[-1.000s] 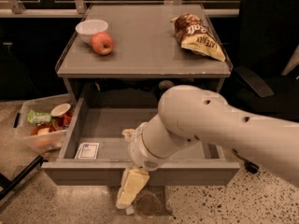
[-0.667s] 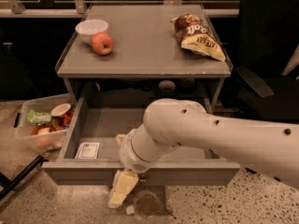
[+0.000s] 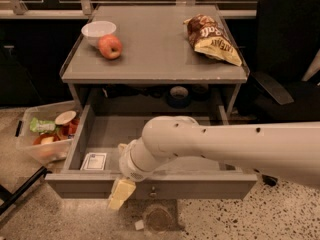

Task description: Close top drawer

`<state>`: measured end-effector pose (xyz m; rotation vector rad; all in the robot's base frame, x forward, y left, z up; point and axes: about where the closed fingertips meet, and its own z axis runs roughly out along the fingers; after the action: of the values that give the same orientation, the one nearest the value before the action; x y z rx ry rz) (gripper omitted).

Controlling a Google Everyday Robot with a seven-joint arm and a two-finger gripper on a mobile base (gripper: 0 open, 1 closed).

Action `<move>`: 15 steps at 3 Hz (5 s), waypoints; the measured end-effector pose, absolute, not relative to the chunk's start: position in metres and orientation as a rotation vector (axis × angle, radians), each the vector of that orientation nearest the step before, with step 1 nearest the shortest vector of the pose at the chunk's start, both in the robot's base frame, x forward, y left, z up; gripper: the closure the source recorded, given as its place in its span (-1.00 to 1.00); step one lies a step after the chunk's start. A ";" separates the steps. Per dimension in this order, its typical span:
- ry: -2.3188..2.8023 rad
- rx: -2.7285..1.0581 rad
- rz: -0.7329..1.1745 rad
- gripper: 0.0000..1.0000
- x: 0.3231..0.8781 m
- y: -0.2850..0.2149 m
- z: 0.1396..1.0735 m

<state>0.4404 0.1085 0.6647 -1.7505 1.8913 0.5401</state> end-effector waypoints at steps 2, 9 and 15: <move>1.873 -1.686 0.520 -1.00 0.475 0.129 0.650; 1.805 -1.477 0.273 1.00 0.537 0.138 0.684; 1.755 -1.517 0.616 0.63 0.539 0.171 0.659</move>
Offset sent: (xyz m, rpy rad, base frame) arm 0.0558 0.0268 -0.0163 0.0548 -0.0735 -0.0661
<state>0.5392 0.1708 0.6590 -1.5174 1.7548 0.6157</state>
